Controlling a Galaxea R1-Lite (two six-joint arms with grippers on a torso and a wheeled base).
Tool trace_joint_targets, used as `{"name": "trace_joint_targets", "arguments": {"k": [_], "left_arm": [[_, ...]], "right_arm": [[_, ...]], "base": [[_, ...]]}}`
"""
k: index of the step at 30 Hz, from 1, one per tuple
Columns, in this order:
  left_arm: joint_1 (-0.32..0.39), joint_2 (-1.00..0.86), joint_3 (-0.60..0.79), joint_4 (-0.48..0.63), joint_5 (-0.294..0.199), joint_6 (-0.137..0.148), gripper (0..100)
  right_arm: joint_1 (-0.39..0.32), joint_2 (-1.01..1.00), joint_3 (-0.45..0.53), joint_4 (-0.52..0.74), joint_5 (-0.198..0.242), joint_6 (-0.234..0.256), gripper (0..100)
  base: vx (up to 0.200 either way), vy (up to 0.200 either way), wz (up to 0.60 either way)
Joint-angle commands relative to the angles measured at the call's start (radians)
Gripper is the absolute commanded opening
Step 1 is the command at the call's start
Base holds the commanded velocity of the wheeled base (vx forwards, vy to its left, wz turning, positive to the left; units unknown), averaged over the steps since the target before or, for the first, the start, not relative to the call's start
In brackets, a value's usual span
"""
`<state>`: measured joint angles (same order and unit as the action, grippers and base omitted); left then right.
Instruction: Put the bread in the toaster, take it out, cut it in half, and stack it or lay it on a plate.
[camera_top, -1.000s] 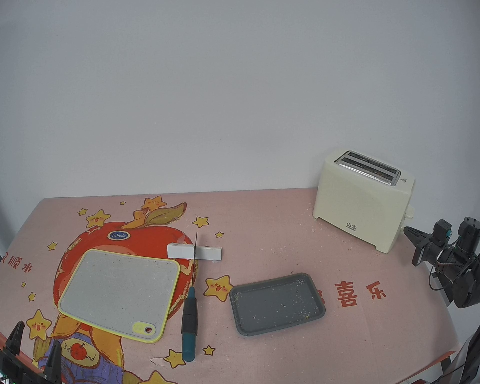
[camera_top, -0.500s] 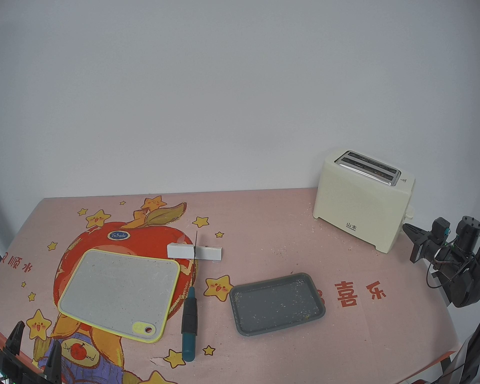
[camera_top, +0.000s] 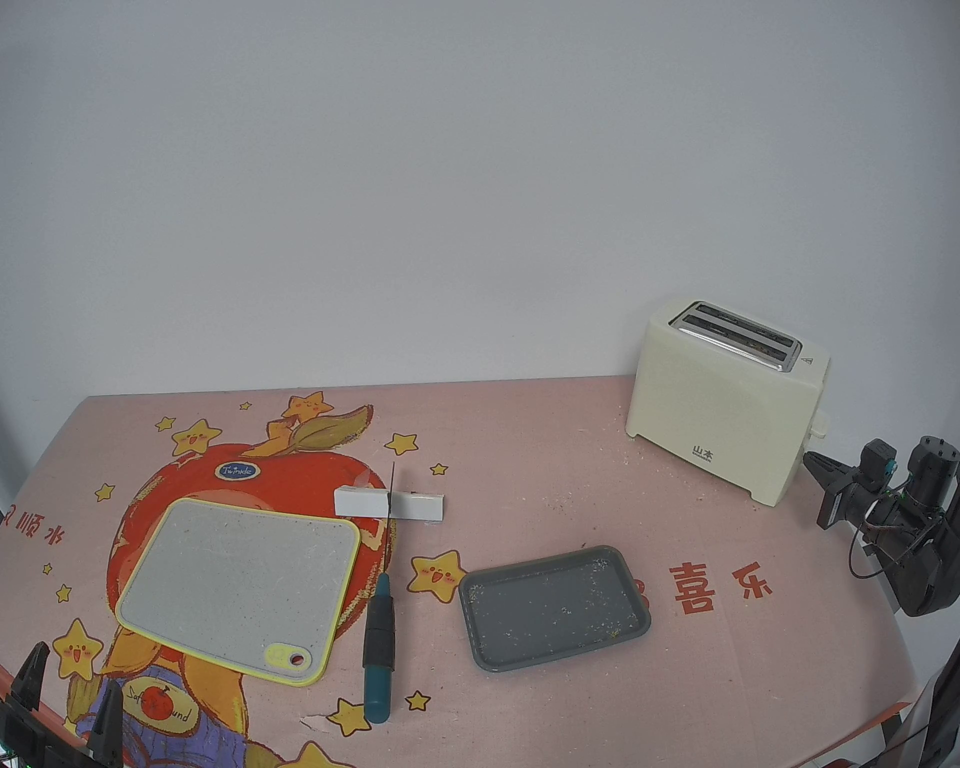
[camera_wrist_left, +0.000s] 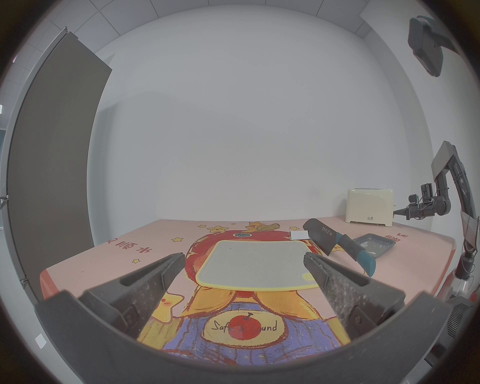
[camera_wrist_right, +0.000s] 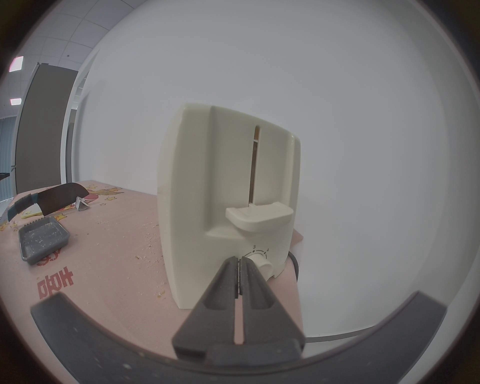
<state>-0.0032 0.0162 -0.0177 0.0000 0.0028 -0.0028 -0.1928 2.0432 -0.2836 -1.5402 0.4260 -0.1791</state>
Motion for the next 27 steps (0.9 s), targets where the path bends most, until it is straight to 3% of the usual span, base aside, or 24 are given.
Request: {"name": "trace_joint_targets", "arguments": {"k": [1, 27], "left_arm": [[0.000, -0.010, 0.016, 0.000, 0.000, 0.000, 100], [0.000, -0.010, 0.016, 0.000, 0.000, 0.000, 100]], "right_arm": [[-0.001, 0.008, 0.000, 0.000, 0.000, 0.000, 0], [-0.007, 0.020, 0.014, 0.000, -0.010, -0.002, 0]], "base": [[0.000, 0.000, 0.00], [0.000, 0.000, 0.00]]}}
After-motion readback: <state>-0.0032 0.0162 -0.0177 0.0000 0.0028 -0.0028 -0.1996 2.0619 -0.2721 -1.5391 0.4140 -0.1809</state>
